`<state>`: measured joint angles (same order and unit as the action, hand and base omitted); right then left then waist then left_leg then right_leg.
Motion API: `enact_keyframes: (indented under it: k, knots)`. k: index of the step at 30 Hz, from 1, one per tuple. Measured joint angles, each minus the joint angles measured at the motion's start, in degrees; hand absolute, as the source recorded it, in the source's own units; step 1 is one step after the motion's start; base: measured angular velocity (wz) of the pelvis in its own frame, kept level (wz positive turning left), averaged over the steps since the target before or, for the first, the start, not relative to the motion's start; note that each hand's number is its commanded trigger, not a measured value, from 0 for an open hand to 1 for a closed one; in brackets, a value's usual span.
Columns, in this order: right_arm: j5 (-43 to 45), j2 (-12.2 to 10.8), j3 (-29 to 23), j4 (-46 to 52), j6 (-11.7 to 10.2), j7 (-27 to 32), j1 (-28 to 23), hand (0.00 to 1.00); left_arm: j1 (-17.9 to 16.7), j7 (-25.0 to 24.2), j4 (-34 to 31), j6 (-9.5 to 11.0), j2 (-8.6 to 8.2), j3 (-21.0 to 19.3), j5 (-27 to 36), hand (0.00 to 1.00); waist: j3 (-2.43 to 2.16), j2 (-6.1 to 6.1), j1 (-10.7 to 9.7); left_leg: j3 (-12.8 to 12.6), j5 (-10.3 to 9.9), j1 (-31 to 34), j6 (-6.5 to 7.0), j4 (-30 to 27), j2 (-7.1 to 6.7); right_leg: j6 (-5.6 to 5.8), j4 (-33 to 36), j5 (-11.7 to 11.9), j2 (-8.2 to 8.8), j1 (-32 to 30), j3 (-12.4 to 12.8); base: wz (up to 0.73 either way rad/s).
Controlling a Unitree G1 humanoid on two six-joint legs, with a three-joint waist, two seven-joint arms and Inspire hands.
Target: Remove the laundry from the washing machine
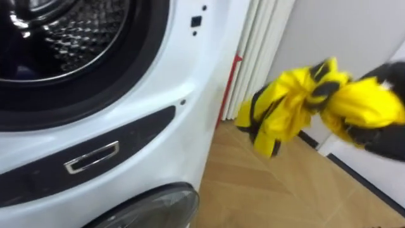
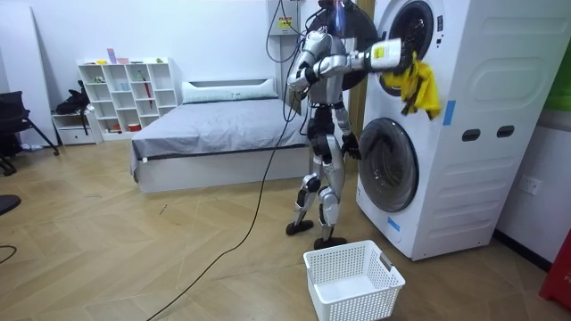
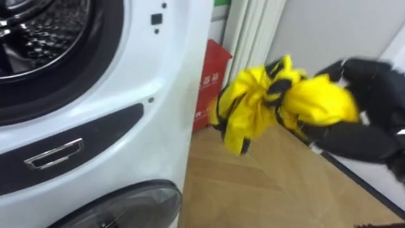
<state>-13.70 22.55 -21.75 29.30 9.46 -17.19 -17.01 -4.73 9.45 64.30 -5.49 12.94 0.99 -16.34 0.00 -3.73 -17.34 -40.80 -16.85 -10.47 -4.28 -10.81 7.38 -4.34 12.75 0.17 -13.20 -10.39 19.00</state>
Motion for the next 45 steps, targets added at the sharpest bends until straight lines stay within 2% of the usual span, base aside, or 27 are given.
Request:
enact_keyframes:
  k: [1, 3, 4, 6, 8, 9, 12, 13, 14, 16, 19, 20, 21, 23, 26, 27, 28, 29, 35, 40, 45]
  knots:
    - [1.8, -1.3, 1.9, -2.3, 0.3, -0.1, -1.6, 1.00, 0.3, -0.2, 0.0, -0.2, -0.14, 1.5, 0.8, 0.00, 0.05, 0.31, 0.0, -0.2, -0.2, 0.2, -0.10, 0.0, 0.04, 0.07, 0.1, 0.1, -0.08, -0.3, 0.0, -0.07]
    - [5.4, -2.2, 5.2, -7.1, 0.7, -0.2, -2.9, 1.00, 1.1, -0.3, 0.5, -0.3, -0.18, 4.0, 1.2, 0.00, -0.03, 1.32, 0.1, -1.2, -0.9, 0.3, -0.18, 0.0, 0.30, 0.23, 0.3, 0.2, -0.38, -0.6, 0.1, -0.06]
    - [8.4, -2.8, 6.7, -10.0, 1.0, -0.2, -3.7, 1.00, 1.4, -0.4, 1.0, -0.4, -0.44, 5.0, 1.2, 0.00, -0.01, 2.22, 0.2, -1.2, -1.5, 0.4, -0.20, 0.1, 0.45, 0.27, 0.4, 0.2, -0.58, -0.8, 0.0, -0.07]
    - [11.2, -4.1, 7.8, -13.7, 1.9, -0.2, -4.6, 1.00, 1.5, -0.4, 1.6, -0.4, -0.88, 5.0, 1.2, 0.00, -0.03, 3.24, 0.4, -1.5, -1.7, 0.4, -0.06, 0.0, 0.32, 0.48, 1.1, 0.0, -0.65, -1.2, 0.0, -0.07]
    - [11.5, -5.4, 8.9, -19.9, 1.7, 0.6, -4.5, 1.00, 1.4, -0.4, 2.1, -0.4, -0.86, 5.5, 1.3, 0.00, -0.26, 4.80, 0.2, -1.3, -1.9, 1.2, 0.16, -0.1, -0.08, 0.70, 2.2, -0.4, -0.48, -2.4, 0.0, 0.00]
    - [11.5, -5.6, 9.3, -21.7, 1.7, 1.2, -4.5, 1.00, 1.4, -0.4, 2.1, -0.4, -0.88, 6.1, 1.7, 0.00, -0.43, 5.16, 0.2, -1.3, -1.9, 1.4, 0.23, -0.2, -0.12, 0.74, 2.3, -0.4, -0.45, -2.7, 0.1, 0.00]
    - [11.1, -6.3, 10.6, -30.8, 1.6, 3.3, -3.5, 1.00, 1.9, -0.4, 2.0, -0.2, -0.89, 6.6, 3.4, 0.00, -0.24, 6.73, 0.5, -0.3, -2.3, 2.8, 0.73, -0.9, -0.24, 1.04, 3.6, -1.1, -0.04, -4.0, -0.2, 0.09]
    - [11.0, -6.5, 10.9, -33.8, 1.5, 4.8, -3.1, 1.00, 1.9, -0.3, 2.0, -0.2, -0.99, 6.6, 3.3, 0.00, -0.40, 7.39, 0.4, 0.0, -2.3, 3.4, 0.82, -1.0, -0.50, 1.17, 4.2, -1.4, 0.15, -4.8, -0.3, 0.11]
    - [11.2, -6.6, 11.1, -36.5, 1.2, 6.1, -3.0, 1.00, 1.8, -0.3, 1.9, 0.0, -1.08, 6.6, 3.2, 0.00, -0.57, 8.17, 0.6, 0.2, -2.4, 4.0, 0.92, -1.0, -0.57, 1.20, 4.2, -1.4, 0.31, -5.3, -0.4, 0.06]
    - [11.9, -7.0, 11.1, -42.4, 0.4, 7.7, -0.6, 1.00, 1.7, -0.3, 1.9, 0.2, -0.90, 6.5, 3.3, 0.00, -0.42, 8.70, 0.3, 0.3, -2.3, 4.9, 1.15, -1.0, -0.82, 1.32, 4.4, -1.4, 0.61, -6.2, -0.6, 0.04]
    - [11.2, -7.0, 11.1, -50.6, -1.0, 11.2, 2.4, 1.00, 1.8, -0.1, 1.1, 1.1, -0.86, 7.2, 4.9, 0.00, -0.13, 10.26, 0.4, 1.5, -2.1, 6.3, 1.63, -0.9, -1.45, 1.71, 4.9, -1.6, 1.32, -7.5, -1.2, 0.14]
    - [11.2, -7.0, 11.3, -52.9, -1.6, 12.4, 3.3, 1.00, 1.7, -0.1, 0.7, 1.7, -0.86, 7.2, 5.8, 0.00, -0.20, 10.78, 0.5, 1.8, -2.0, 7.1, 1.83, -0.8, -1.65, 1.79, 4.9, -1.7, 1.53, -8.3, -1.4, 0.12]
    - [11.3, -7.0, 11.4, -53.8, -2.0, 12.9, 3.8, 1.00, 1.6, -0.1, 0.7, 2.0, -0.86, 7.2, 5.8, 0.00, -0.15, 11.04, 0.5, 1.9, -2.0, 7.5, 1.92, -0.7, -1.78, 1.84, 5.0, -1.7, 1.66, -8.8, -1.5, 0.11]
    - [11.4, -7.0, 11.5, -58.7, -4.5, 14.6, 6.0, 1.00, 1.5, 0.0, 0.8, 2.3, -0.86, 7.2, 5.5, 0.00, 0.02, 11.86, 0.6, 2.5, -1.7, 9.2, 2.35, -0.9, -2.26, 2.07, 5.3, -1.8, 2.23, -10.5, -2.0, 0.11]
    - [10.8, -7.2, 12.1, -62.0, -5.6, 15.8, 7.4, 1.00, 1.9, 0.4, 0.7, 2.7, -0.87, 7.3, 6.0, 0.00, 0.02, 12.65, 1.3, 4.1, -1.5, 11.8, 2.74, -1.5, -2.62, 2.22, 6.1, -2.0, 2.83, -13.0, -2.5, 0.12]
    - [10.4, -7.3, 12.1, -62.6, -5.9, 16.2, 7.9, 1.00, 2.1, 0.5, 0.7, 2.8, -0.87, 7.6, 6.6, 0.00, 0.12, 12.87, 1.5, 4.4, -1.4, 12.3, 2.89, -1.6, -2.77, 2.25, 6.1, -2.0, 3.06, -13.6, -2.7, 0.12]
    - [9.6, -7.4, 12.3, -63.8, -6.7, 17.2, 8.9, 1.00, 2.6, 1.0, 0.7, 3.0, -0.94, 8.7, 8.2, 0.00, 0.48, 13.52, 1.7, 5.1, -1.3, 13.5, 3.08, -1.7, -3.03, 2.35, 6.1, -2.0, 3.37, -14.7, -3.0, 0.13]
    - [9.3, -7.5, 12.7, -65.7, -7.4, 18.4, 10.0, 1.00, 3.1, 1.2, 0.7, 3.0, -0.98, 9.5, 9.4, 0.00, 0.52, 14.00, 1.8, 5.4, -1.1, 14.5, 3.33, -1.9, -3.19, 2.39, 6.2, -2.0, 3.71, -15.5, -3.3, 0.16]
    - [6.4, -7.8, 13.8, -73.5, -9.2, 20.7, 13.6, 1.00, 4.5, 2.9, 1.0, 3.5, -1.61, 10.7, 11.2, 0.00, 0.56, 15.02, 2.3, 8.3, -0.4, 16.3, 3.86, -1.8, -4.12, 2.27, 8.5, -3.1, 4.96, -17.6, -4.9, 0.18]
    - [-0.1, -7.8, 13.9, -75.6, -9.5, 22.9, 14.9, 1.00, 5.4, 4.3, 1.1, 3.7, -1.74, 11.2, 12.5, 0.00, 0.65, 14.63, 2.2, 9.7, 0.7, 19.2, 4.78, -1.6, -6.03, 2.81, 11.7, -4.6, 6.50, -21.7, -4.9, 0.23]
    - [-1.9, -7.7, 13.9, -76.0, -9.5, 25.2, 15.2, 1.00, 5.1, 5.2, 1.1, 3.3, -2.65, 12.9, 12.5, 0.00, 0.67, 14.61, 2.3, 10.6, 0.9, 21.2, 5.13, -2.6, -6.40, 2.86, 12.4, -4.6, 7.57, -23.3, -5.7, 0.14]
